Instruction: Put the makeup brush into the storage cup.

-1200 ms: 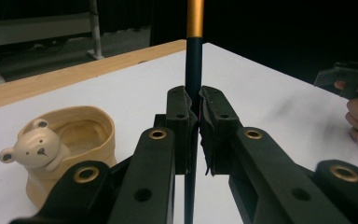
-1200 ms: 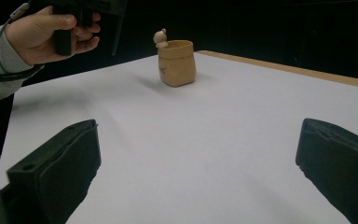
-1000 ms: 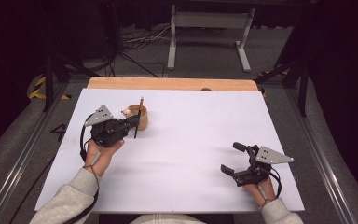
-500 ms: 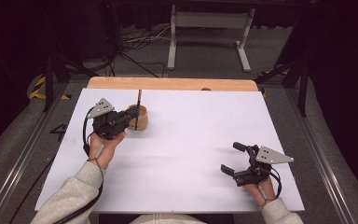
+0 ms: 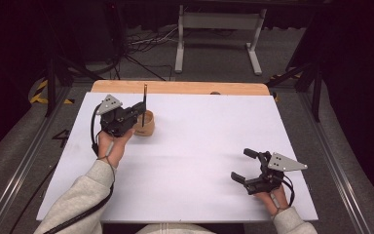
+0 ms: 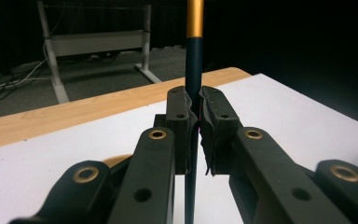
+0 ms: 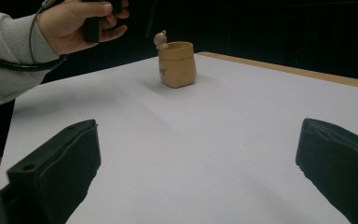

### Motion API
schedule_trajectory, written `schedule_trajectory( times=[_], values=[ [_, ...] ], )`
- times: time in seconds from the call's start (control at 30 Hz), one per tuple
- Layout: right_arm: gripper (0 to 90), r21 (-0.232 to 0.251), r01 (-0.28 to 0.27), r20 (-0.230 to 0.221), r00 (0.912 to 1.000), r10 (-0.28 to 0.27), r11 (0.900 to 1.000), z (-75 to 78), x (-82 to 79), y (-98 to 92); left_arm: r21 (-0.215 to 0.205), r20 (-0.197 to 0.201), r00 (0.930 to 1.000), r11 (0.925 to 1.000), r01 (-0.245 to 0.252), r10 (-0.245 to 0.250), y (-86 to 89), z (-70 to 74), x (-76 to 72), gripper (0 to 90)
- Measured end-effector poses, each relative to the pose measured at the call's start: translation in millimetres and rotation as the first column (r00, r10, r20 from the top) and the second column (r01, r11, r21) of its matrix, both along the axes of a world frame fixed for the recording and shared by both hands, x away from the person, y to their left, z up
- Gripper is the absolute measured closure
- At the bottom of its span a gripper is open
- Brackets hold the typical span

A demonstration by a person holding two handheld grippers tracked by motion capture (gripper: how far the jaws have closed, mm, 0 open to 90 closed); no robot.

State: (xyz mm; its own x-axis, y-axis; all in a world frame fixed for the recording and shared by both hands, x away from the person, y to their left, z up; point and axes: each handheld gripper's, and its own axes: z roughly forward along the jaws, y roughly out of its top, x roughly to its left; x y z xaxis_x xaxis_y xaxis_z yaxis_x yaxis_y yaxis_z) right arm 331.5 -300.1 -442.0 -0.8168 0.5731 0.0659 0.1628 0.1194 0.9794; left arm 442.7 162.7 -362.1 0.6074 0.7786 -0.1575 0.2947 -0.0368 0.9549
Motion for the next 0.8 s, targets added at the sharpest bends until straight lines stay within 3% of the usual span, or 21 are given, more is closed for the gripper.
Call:
schedule_trajectory(
  times=[0.2, 0.8],
  values=[
    [0.3, 0.002, 0.0, 0.002, 1.0, 0.0, 1.0, -0.2, 0.1, -1.1, -0.011, -0.004, 0.9991, 0.999, -0.042, 0.042, -2.8, -1.3, 10.6, 82.2],
    [0.4, 0.006, -0.005, 0.006, 1.0, 0.005, 1.0, 0.0, -0.1, -2.0, -0.018, 0.008, 0.9937, 0.9936, -0.111, 0.111, -3.6, -5.3, 21.6, 82.0]
  ],
)
